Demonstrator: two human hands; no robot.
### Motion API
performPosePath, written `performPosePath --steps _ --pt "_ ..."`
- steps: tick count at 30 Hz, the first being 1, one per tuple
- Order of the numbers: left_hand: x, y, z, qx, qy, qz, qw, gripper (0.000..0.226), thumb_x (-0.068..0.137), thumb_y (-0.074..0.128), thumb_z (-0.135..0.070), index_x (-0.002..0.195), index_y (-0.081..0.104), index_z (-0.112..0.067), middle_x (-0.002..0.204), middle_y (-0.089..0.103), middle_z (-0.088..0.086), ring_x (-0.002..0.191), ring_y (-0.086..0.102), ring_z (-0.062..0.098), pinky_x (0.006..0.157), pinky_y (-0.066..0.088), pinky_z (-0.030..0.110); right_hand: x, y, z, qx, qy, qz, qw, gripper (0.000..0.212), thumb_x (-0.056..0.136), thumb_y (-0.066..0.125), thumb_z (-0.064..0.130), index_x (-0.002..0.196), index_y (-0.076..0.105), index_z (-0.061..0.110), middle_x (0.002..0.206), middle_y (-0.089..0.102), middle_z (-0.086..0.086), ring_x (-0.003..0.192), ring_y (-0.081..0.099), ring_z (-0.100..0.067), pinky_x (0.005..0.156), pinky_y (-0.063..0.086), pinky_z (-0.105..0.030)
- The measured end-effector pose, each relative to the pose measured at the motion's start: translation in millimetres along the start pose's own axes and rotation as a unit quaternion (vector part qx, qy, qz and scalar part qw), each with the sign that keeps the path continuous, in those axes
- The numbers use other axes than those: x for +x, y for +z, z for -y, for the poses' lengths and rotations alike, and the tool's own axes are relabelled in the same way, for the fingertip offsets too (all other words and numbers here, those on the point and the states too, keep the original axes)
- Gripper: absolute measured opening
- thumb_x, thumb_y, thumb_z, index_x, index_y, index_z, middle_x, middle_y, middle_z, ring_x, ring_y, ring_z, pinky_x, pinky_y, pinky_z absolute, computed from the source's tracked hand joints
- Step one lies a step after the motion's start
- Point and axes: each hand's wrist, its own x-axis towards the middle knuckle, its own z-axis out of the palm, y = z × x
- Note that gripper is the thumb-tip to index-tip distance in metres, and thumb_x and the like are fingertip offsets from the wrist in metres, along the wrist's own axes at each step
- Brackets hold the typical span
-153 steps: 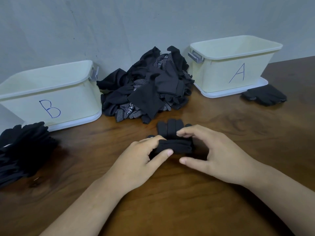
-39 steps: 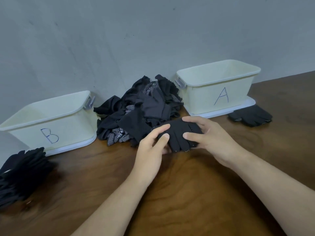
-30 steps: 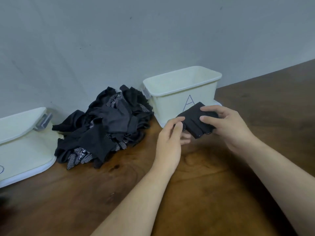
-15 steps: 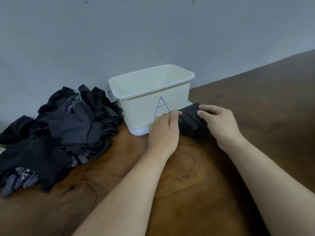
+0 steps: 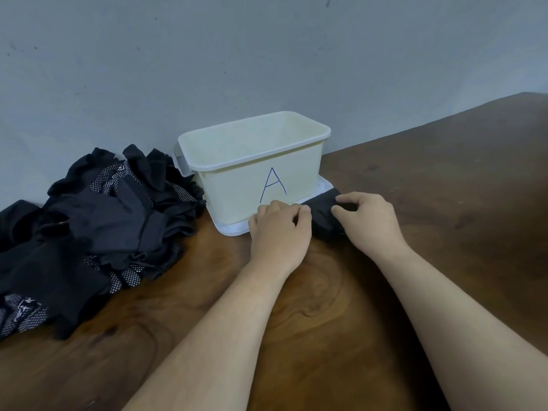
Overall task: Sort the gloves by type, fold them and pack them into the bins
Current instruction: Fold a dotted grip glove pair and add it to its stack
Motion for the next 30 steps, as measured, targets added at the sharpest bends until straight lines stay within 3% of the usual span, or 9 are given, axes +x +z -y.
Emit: performPosePath --steps 2,4,7,10,13,15,19,22,30 --pt "0 2 2 0.009 -0.003 -0.007 1.0 0.043 0.11 0.033 -0.045 0.123 0.074 -0.037 0.127 0.058 -0.011 0.123 0.041 0.014 0.114 0.031 0.036 -2 3 1 -0.054 -0.018 -0.003 0.998 0.035 0.099 0.069 0.03 0.132 0.075 0.022 0.138 0.069 0.001 0.122 0.063 -0.02 0.097 0.047 -0.025" --pt "-1 1 3 -0.017 0.003 -0.011 1.0 0.044 0.111 0.032 -0.043 0.124 0.074 -0.039 0.135 0.056 -0.011 0.131 0.038 0.013 0.117 0.034 0.038 -5 4 2 -0.102 -0.045 -0.021 0.994 0.033 0.1 0.068 0.031 0.131 0.075 0.021 0.138 0.066 0.0 0.13 0.054 -0.026 0.102 0.039 -0.027" --pt "-6 -5 5 -0.055 0.026 -0.026 0.998 0.044 0.112 0.031 -0.04 0.125 0.073 -0.04 0.147 0.053 -0.012 0.141 0.035 0.009 0.121 0.034 0.038 -10 2 8 -0.115 -0.101 -0.056 0.987 0.029 0.103 0.065 0.027 0.129 0.076 0.021 0.134 0.065 0.003 0.126 0.05 -0.021 0.097 0.033 -0.02" --pt "-21 -16 10 -0.052 0.036 -0.042 0.997 0.043 0.112 0.033 -0.037 0.118 0.075 -0.035 0.141 0.057 -0.013 0.136 0.038 0.008 0.119 0.035 0.037 -19 5 19 -0.087 -0.158 -0.058 0.982 0.027 0.103 0.066 0.023 0.128 0.076 0.02 0.129 0.065 0.006 0.117 0.046 -0.012 0.084 0.034 -0.005" --pt "-42 -32 24 -0.022 0.036 -0.045 0.998 0.043 0.112 0.033 -0.039 0.114 0.075 -0.034 0.135 0.059 -0.017 0.133 0.039 0.008 0.114 0.03 0.032 -34 14 28 -0.064 -0.211 -0.017 0.975 0.023 0.102 0.068 0.022 0.122 0.078 0.021 0.123 0.067 0.007 0.11 0.05 -0.011 0.084 0.031 0.003" --pt "-57 -48 39 0.006 0.026 -0.053 0.998 0.043 0.111 0.032 -0.041 0.113 0.075 -0.035 0.132 0.059 -0.02 0.132 0.038 0.006 0.108 0.027 0.029 -48 22 34 -0.034 -0.227 0.019 0.973 0.021 0.1 0.07 0.024 0.119 0.079 0.025 0.119 0.069 0.011 0.111 0.056 -0.011 0.091 0.035 0.0" --pt "-89 -90 78 0.036 -0.006 -0.085 0.996 0.043 0.11 0.032 -0.041 0.106 0.074 -0.036 0.125 0.06 -0.022 0.127 0.039 0.006 0.102 0.026 0.029 -85 44 62 0.067 -0.234 0.062 0.968 0.02 0.099 0.073 0.025 0.118 0.08 0.026 0.114 0.068 0.016 0.107 0.064 -0.003 0.099 0.051 -0.02" --pt "-122 -121 105 0.045 -0.005 -0.104 0.994 0.042 0.111 0.035 -0.043 0.108 0.076 -0.035 0.123 0.061 -0.024 0.128 0.042 0.006 0.104 0.027 0.029 -116 65 83 0.063 -0.275 0.098 0.954 0.019 0.1 0.073 0.03 0.118 0.079 0.028 0.115 0.067 0.018 0.112 0.062 0.001 0.101 0.046 -0.016" --pt "-207 -208 180 0.121 0.024 -0.141 0.982 0.029 0.107 0.046 -0.05 0.109 0.074 -0.041 0.12 0.061 -0.028 0.126 0.048 0.002 0.101 0.031 0.031 -178 140 139 0.057 -0.336 0.176 0.923 0.02 0.101 0.071 0.031 0.119 0.079 0.03 0.121 0.065 0.02 0.118 0.059 -0.001 0.103 0.048 -0.022"
